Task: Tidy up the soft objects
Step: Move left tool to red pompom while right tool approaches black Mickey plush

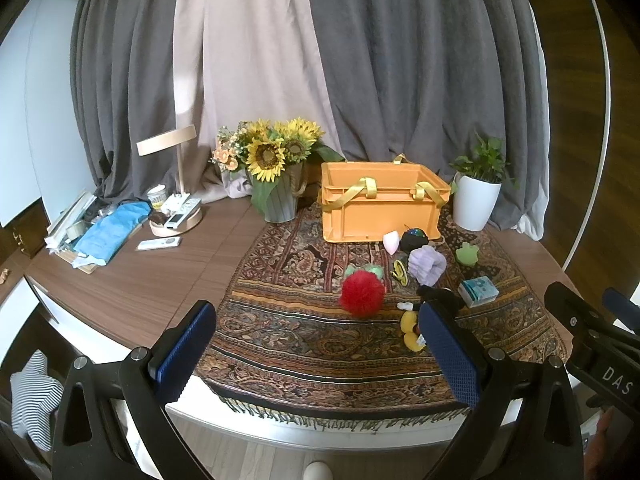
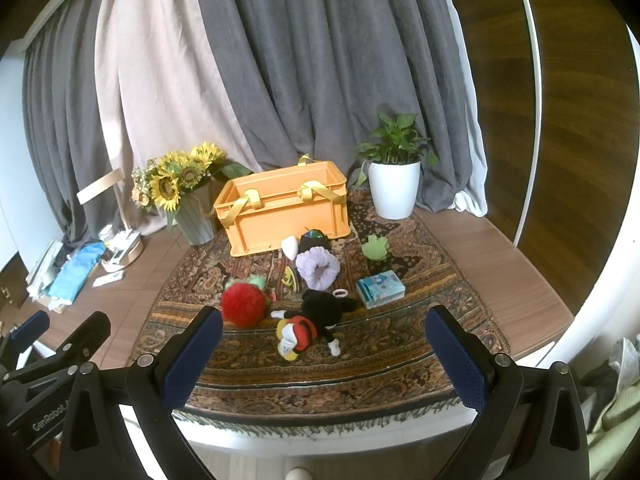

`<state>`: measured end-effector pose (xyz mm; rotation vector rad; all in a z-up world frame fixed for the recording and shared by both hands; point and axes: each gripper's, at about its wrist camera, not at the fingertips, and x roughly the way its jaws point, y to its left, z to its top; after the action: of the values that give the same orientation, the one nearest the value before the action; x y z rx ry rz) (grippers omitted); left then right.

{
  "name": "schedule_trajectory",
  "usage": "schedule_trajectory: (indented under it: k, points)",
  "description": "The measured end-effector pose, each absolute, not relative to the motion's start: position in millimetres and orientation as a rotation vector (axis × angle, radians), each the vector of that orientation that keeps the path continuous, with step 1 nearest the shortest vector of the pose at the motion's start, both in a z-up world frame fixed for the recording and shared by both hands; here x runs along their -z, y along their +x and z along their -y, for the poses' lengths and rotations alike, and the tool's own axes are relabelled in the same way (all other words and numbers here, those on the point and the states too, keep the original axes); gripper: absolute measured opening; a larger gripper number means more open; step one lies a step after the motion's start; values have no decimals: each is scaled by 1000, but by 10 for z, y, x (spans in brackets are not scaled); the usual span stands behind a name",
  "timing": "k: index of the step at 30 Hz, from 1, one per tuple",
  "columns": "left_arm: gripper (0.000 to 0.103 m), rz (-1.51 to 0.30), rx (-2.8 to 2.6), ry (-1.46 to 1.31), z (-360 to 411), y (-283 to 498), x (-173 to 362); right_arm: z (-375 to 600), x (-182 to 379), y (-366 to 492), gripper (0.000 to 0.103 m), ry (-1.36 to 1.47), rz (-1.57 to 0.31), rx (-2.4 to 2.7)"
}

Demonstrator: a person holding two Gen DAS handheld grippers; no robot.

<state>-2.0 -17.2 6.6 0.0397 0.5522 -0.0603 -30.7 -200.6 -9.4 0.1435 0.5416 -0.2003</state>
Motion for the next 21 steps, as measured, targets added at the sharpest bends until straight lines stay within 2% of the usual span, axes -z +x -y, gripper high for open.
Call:
schedule_trajectory:
  k: [8, 21]
  points:
    - [103, -605, 111, 43, 245, 146, 138, 2055, 278, -168, 102, 183, -582, 220]
    - [103, -709, 234, 100, 330, 969, 471, 2240, 676, 479, 102, 305, -702, 252]
